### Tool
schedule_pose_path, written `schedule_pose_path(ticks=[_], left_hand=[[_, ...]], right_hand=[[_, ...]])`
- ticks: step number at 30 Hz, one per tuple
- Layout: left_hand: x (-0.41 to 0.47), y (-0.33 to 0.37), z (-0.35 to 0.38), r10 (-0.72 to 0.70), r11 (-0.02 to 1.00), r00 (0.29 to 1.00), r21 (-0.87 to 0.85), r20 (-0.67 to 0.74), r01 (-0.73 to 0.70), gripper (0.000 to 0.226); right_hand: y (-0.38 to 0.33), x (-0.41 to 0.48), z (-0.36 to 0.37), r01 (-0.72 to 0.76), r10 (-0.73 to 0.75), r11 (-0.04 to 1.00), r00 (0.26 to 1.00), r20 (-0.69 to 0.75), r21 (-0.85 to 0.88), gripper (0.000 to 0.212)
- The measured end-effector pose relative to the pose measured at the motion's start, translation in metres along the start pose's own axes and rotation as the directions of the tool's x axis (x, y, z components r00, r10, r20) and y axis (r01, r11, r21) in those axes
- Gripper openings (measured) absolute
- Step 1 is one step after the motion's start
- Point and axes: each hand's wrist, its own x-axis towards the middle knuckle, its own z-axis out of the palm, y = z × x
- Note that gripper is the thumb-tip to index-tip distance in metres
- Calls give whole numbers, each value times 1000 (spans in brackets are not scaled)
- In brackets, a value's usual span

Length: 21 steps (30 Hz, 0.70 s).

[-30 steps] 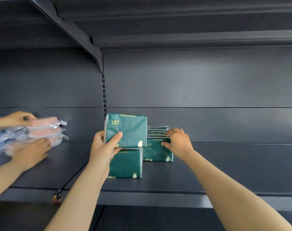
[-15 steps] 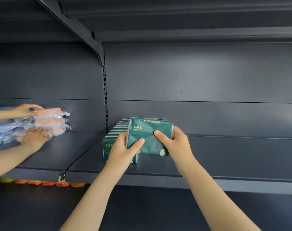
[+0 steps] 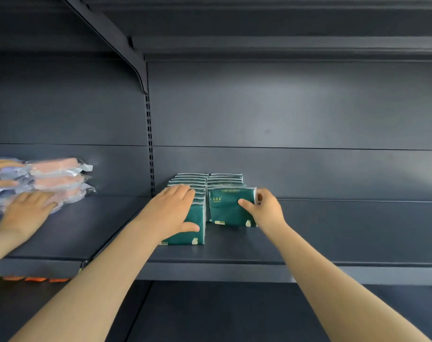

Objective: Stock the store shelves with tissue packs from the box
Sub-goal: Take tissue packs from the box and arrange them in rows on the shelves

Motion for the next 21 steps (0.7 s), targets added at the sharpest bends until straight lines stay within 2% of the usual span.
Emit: schedule_pose_path(ticks=[2, 4, 8, 14, 18, 21], left_hand=[[7, -6, 10, 7, 1000, 998, 24, 60, -8, 96], [12, -10, 21, -3, 1000, 993, 13, 116, 2, 101], [13, -13, 30, 7, 997, 993, -82, 115, 2, 89], [13, -15, 32, 17, 991, 995, -132, 93, -5, 83], [11, -15, 28, 20, 992, 991, -126, 133, -3, 87], [11, -16, 18, 2, 999, 984, -48, 176, 7, 93]], right_hand=[[5, 4, 12, 4, -7, 992, 1000, -24, -123, 32], [11, 6, 24, 14, -19, 985, 999, -29, -170, 35], [24, 9, 42, 22, -24, 986, 1000, -10, -165, 67], [27, 16, 46, -32, 26, 974, 999, -30, -223, 58], [26, 18, 41, -79, 90, 964, 995, 31, -255, 61], [22, 13, 25, -49, 86, 934, 992, 88, -355, 55]])
